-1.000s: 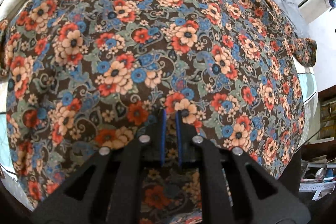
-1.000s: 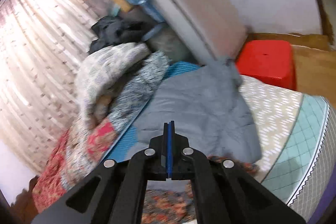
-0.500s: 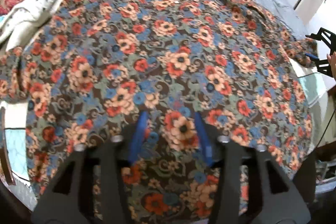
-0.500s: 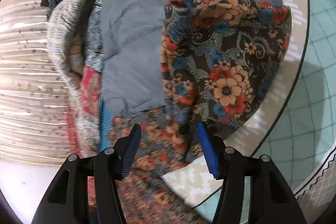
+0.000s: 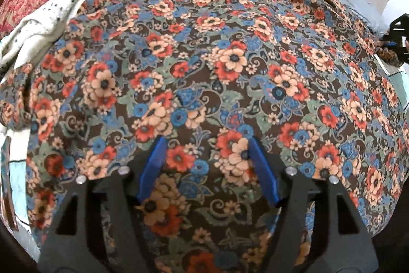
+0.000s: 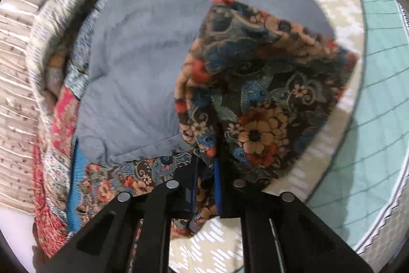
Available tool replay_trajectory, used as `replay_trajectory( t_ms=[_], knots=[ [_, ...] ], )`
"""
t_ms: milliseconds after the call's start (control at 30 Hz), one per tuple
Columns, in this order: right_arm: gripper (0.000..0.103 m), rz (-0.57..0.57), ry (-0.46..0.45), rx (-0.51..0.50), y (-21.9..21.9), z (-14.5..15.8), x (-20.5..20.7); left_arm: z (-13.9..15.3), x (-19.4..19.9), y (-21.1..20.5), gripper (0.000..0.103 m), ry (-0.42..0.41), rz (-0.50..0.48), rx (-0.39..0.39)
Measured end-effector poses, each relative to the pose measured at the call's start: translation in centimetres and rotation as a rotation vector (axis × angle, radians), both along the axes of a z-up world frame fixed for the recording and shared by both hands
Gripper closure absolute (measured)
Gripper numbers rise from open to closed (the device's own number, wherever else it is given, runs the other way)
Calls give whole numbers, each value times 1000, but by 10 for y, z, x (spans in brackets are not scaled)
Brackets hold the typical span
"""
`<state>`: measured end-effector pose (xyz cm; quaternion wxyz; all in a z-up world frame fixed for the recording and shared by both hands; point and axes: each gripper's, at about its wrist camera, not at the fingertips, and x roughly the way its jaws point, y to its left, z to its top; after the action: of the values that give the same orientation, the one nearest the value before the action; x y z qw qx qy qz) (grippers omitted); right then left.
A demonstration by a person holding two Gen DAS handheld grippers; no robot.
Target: Fold large clothes
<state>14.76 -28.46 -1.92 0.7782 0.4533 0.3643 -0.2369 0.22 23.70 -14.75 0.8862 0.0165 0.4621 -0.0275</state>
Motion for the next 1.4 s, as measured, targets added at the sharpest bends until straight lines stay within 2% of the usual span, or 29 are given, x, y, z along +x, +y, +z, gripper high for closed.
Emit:
replay_trajectory(
  t_ms=[100, 233, 367, 467, 533, 567, 633, 667, 733, 767, 800, 867, 933, 1000, 1067, 1133, 1267, 1333, 1400],
  knots=[
    [43, -1, -100, -72, -1, 38, -17, -2, -1, -3, 37, -20, -4, -8],
    [43, 77, -262, -266, 29, 118, -13, 2, -2, 4, 37, -21, -4, -74],
    [43, 256, -379, -532, 101, 194, 22, 13, -5, 29, 37, -17, 49, -228],
    [43, 395, -432, -683, 163, 221, 52, 24, -12, 49, 37, -28, 90, -297],
    [43, 518, -448, -771, 203, 226, 68, 32, -17, 60, 37, -47, 111, -311],
    [43, 628, -450, -842, 237, 224, 82, 38, -19, 68, 37, -62, 128, -317],
    [43, 839, -447, -908, 290, 212, 104, 48, -24, 82, 37, -88, 163, -335],
    [43, 921, -443, -919, 313, 205, 118, 54, -26, 91, 37, -100, 186, -349],
    [43, 1178, -407, -898, 375, 171, 144, 60, -27, 106, 37, -111, 233, -384],
    [46, 1283, -366, -896, 401, 150, 152, 60, -27, 112, 37, -110, 251, -395],
    [48, 1396, -301, -921, 436, 115, 153, 59, -26, 116, 37, -106, 262, -400],
    [49, 1557, -196, -1048, 486, 45, 152, 57, -24, 120, 37, -87, 282, -395],
    [49, 1643, -88, -1175, 511, -16, 136, 56, -22, 119, 37, -68, 283, -379],
    [51, 1683, -28, -1240, 518, -57, 115, 55, -23, 121, 37, -59, 279, -366],
    [52, 1657, -75, -1310, 513, -70, 96, 54, -20, 121, 37, -53, 276, -354],
    [55, 1646, -117, -1274, 499, -62, 81, 53, -14, 123, 37, -44, 276, -351],
    [64, 1594, -207, -1139, 450, -25, 57, 58, 13, 126, 37, -43, 273, -355],
    [65, 1523, -235, -1040, 413, -8, 42, 65, 31, 130, 37, -45, 275, -359],
    [66, 1398, -243, -965, 370, 9, 34, 68, 49, 135, 35, -36, 278, -369]
  ],
)
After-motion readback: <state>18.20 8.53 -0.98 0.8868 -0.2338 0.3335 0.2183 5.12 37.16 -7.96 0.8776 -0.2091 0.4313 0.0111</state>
